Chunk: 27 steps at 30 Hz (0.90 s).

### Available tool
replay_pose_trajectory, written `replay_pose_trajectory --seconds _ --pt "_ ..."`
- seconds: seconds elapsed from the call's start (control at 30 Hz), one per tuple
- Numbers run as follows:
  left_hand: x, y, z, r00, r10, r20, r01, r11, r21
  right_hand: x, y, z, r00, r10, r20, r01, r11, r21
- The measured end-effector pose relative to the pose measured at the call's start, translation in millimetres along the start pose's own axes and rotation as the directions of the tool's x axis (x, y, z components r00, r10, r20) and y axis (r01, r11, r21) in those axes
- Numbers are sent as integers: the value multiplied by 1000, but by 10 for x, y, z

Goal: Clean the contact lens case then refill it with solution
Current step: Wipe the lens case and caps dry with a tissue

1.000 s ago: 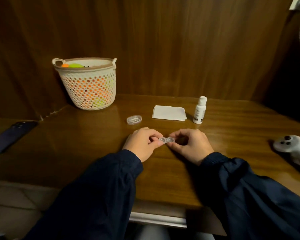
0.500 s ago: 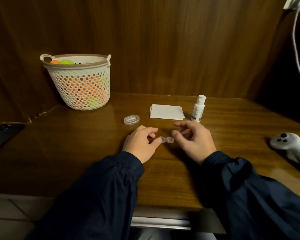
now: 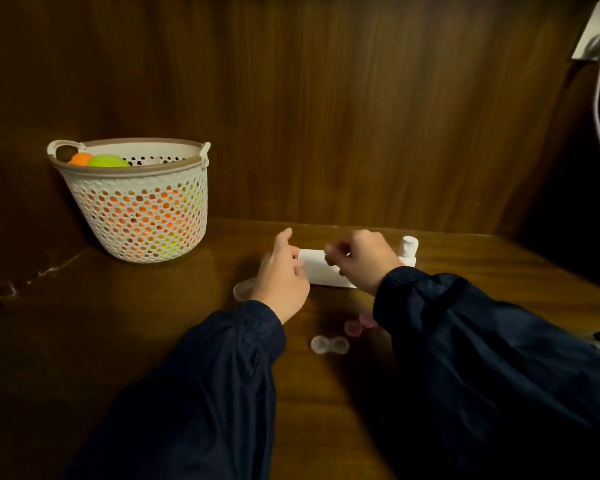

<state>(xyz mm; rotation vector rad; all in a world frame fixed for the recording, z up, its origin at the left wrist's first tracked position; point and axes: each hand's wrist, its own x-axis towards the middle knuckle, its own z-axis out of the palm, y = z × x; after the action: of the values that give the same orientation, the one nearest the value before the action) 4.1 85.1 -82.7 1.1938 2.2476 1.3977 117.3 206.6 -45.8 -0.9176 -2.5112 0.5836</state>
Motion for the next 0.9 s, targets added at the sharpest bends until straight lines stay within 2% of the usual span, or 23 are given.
replay_pose_trajectory --seconds 0.1,0.2,0.33,0.47,0.73,0.9 --pt "197 -52 101 996 -75 38 78 992 -101 307 -19 123 995 51 86 -42 993 -107" --pt "272 -158 186 987 -131 92 143 981 -134 524 -27 233 981 137 135 -124 987 -102" --pt "259 -262 242 970 -130 205 160 978 -136 723 10 339 944 258 207 -239 964 -115" --pt "256 -263 193 974 -125 187 156 974 -162 770 60 378 915 297 273 -267 953 -140" --pt "189 -214 135 985 -136 107 158 957 -242 754 40 387 930 270 249 -277 961 -8" --pt "182 -224 113 978 -174 111 201 929 -310 765 -33 426 916 324 237 -336 942 10"
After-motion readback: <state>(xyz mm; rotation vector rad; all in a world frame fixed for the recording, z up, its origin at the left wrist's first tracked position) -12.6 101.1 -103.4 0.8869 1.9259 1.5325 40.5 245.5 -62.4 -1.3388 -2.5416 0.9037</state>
